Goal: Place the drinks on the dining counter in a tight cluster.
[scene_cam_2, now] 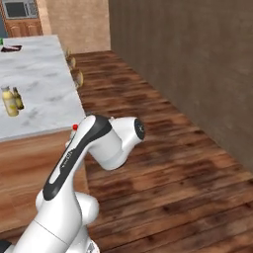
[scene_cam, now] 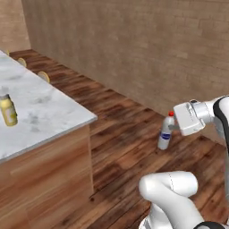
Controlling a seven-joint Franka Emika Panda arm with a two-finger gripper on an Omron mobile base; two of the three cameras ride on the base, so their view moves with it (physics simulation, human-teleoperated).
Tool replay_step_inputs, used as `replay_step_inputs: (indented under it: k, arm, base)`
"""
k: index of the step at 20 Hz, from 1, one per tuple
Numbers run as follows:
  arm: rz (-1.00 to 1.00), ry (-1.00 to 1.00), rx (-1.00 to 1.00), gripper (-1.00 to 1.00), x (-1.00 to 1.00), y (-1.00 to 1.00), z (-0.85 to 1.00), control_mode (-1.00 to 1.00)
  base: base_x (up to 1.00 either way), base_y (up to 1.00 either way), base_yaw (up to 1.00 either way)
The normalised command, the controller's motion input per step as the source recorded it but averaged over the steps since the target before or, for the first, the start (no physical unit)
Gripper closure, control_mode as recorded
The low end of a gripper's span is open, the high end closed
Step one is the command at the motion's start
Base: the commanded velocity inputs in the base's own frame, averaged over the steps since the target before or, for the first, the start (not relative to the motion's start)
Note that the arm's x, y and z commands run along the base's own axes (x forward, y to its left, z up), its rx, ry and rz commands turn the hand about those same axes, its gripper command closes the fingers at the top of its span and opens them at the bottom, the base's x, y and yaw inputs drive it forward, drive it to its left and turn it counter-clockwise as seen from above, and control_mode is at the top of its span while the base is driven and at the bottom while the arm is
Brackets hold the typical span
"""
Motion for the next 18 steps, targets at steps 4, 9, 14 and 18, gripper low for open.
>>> replay_step_inputs:
  k: [4, 9, 14, 18]
  arm:
    - [0.0, 0.0, 0.0, 1.0, 0.0, 0.0, 0.0, 1.0]
    - [0.0, 0.0, 0.0, 1.0, 0.0, 0.0, 0.0, 1.0]
    - [0.0, 0.0, 0.0, 1.0, 0.0, 0.0, 0.0, 1.0]
    - [0.0, 0.0, 0.0, 1.0, 0.0, 0.0, 0.0, 1.0]
  base:
    - [1.0, -0.48, 0.47]
    - [1.0, -0.42, 0.48]
    - [1.0, -0.48, 0.51]
    - [1.0, -0.53, 0.52]
